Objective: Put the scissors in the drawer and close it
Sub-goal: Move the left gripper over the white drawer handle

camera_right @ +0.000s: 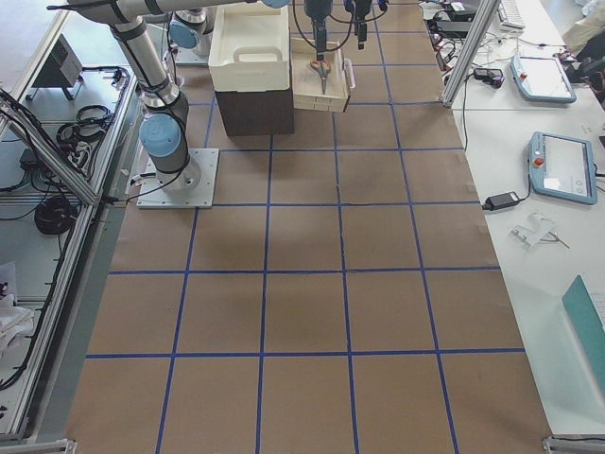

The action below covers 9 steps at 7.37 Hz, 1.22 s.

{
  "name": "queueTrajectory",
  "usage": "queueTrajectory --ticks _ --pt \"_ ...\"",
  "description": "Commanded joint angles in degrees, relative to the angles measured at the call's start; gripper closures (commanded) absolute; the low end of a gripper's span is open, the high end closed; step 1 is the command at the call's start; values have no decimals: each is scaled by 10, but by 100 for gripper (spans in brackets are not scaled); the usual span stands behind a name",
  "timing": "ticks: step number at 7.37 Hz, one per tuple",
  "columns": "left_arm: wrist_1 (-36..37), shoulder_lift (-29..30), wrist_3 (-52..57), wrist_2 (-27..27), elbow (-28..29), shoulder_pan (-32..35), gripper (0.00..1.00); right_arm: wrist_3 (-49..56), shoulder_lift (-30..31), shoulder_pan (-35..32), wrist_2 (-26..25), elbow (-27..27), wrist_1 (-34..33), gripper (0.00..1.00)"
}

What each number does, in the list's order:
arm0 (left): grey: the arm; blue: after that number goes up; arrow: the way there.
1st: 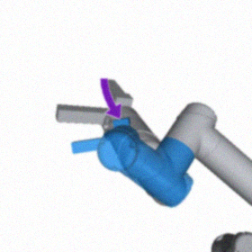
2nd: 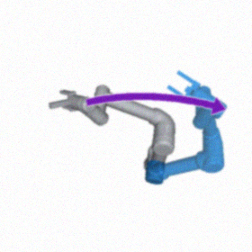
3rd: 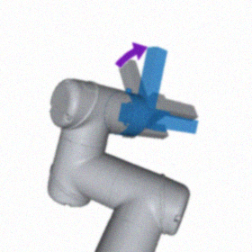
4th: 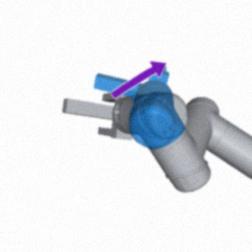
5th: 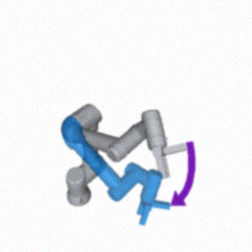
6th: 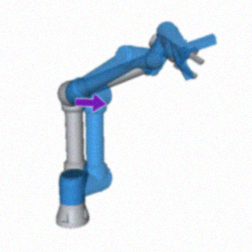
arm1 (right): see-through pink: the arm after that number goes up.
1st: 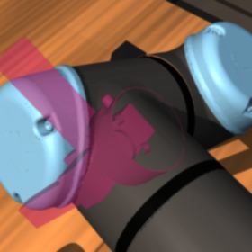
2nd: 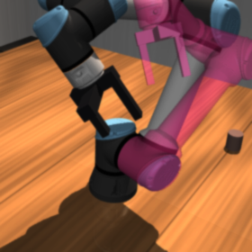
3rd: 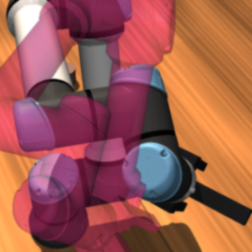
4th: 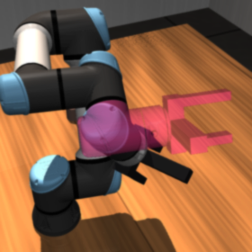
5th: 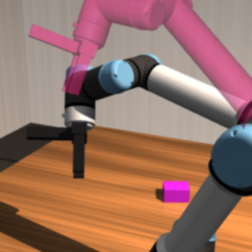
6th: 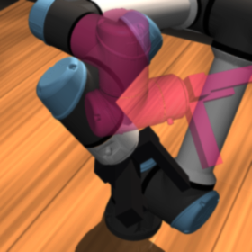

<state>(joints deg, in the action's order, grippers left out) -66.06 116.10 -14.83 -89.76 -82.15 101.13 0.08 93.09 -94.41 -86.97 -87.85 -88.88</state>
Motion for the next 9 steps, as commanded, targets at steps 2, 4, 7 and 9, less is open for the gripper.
queueTrajectory --ticks 2,4,7,9 --pt "6 45 -61 1 19 20 0 3 2 -2 -7 -1 2 0" --pt "6 62 -113 0 20 28 0 3 2 -1 -31 -1 5 0" --pt "-2 72 -135 -1 20 32 0 3 5 0 -32 -1 -1 0" --pt "-18 72 -136 -2 20 32 0 3 5 0 -32 -1 5 0"
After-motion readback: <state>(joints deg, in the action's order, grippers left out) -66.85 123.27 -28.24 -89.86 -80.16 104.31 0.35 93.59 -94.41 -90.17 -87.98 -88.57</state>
